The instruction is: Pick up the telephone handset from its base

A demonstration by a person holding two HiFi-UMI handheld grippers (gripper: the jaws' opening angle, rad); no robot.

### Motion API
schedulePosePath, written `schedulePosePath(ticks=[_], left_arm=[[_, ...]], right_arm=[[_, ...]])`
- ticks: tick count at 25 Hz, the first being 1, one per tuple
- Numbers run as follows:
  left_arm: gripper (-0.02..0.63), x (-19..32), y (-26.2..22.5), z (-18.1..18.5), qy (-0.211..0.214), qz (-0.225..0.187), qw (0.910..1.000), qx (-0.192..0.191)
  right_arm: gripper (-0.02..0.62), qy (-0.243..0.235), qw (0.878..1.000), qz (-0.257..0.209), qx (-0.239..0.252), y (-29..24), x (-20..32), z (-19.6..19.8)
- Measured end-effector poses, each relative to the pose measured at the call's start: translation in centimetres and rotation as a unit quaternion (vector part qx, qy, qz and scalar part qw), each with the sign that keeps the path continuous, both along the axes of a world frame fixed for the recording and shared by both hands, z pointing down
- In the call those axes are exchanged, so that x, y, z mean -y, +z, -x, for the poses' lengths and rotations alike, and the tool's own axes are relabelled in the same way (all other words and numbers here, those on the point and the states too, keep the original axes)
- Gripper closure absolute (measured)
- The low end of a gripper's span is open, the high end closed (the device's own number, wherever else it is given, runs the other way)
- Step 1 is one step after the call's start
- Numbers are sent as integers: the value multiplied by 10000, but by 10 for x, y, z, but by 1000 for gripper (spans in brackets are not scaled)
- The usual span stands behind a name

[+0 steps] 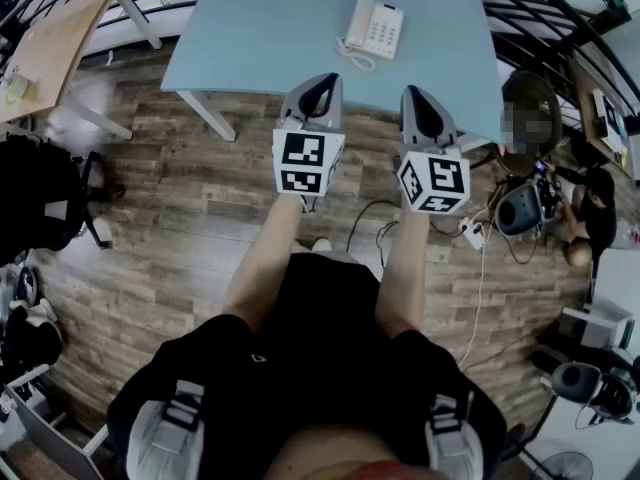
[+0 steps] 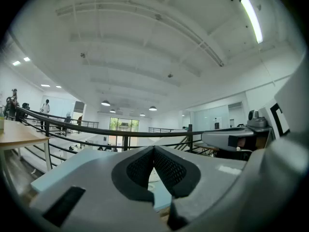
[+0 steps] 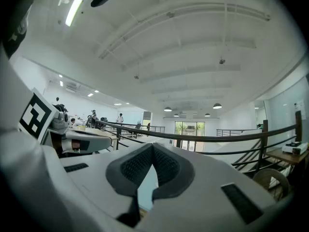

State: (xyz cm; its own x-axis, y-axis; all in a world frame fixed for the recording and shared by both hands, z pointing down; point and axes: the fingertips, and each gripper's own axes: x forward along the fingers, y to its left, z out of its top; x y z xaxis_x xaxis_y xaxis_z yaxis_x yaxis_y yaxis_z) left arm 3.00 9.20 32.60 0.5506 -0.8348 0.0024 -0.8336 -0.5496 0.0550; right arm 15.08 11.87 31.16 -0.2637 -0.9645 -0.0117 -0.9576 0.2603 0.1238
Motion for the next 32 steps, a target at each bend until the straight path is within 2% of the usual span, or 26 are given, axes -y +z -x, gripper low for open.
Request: schedulePosePath(ticks=[6,10,14,20,25,32], left_arm=[[607,-2,-7,-13,-35,8,10000,15],[607,4,-6,-16,-117,96,9999,-38],[607,4,6,-25,-4,227,9997,-23],[607,25,14,-26,-66,390,9992,-81],[607,73,44,-36,7,589,9983,-48],[607,188,99,-41,120,1152,9932,103]], right_arm=[[598,139,9995,110,253,-2,3,-22],[598,90,9992,127,380,-4,7,-39],[598,62,9978,231,616,10,10,-55],[598,-102,9957,421,813,24,30,-60],[598,-126,9939,642,885,53,82,-66],[598,-179,9865,1215,1085,107,199,-57]])
